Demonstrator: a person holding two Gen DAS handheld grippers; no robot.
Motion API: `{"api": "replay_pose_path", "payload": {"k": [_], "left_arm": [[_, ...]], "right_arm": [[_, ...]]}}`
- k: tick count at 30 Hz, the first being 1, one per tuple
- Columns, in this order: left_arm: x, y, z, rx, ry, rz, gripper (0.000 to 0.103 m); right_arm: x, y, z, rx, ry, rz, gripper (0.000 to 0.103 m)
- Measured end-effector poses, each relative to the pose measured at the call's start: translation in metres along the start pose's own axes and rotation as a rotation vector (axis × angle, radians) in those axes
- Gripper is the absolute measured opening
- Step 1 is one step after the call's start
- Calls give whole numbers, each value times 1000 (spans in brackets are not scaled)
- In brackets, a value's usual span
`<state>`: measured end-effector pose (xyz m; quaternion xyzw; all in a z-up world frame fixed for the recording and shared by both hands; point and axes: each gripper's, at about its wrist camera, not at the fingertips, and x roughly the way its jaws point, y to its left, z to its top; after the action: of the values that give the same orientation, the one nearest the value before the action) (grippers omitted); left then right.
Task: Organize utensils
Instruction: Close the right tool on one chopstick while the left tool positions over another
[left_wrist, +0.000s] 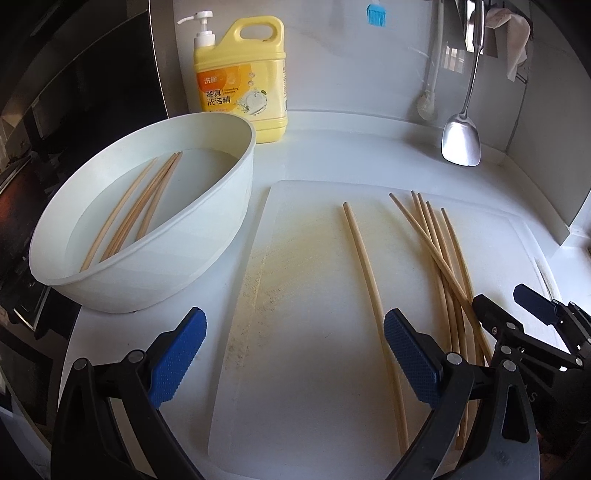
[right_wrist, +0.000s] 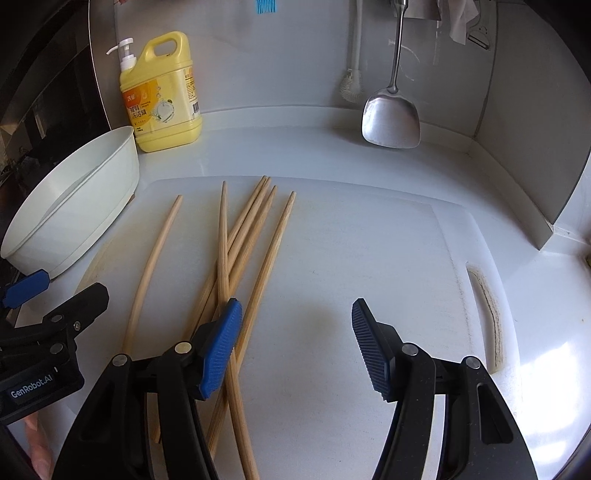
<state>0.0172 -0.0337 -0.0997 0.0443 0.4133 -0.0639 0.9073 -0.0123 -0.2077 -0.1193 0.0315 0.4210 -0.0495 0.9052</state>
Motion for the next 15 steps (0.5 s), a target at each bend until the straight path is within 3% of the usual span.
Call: {"api": "replay_pose_path", "payload": {"k": [6, 10, 15], "left_arm": [[10, -7, 0, 10, 26, -2, 95], [13, -11, -1, 8, 41, -9, 95], [18, -15, -3, 13, 60, -8, 95]], "right_arm": [[4, 5, -1, -41, 2, -16, 58], [2, 0, -3, -37, -4, -7, 41], [1, -15, -2, -18, -6, -12, 28]]}}
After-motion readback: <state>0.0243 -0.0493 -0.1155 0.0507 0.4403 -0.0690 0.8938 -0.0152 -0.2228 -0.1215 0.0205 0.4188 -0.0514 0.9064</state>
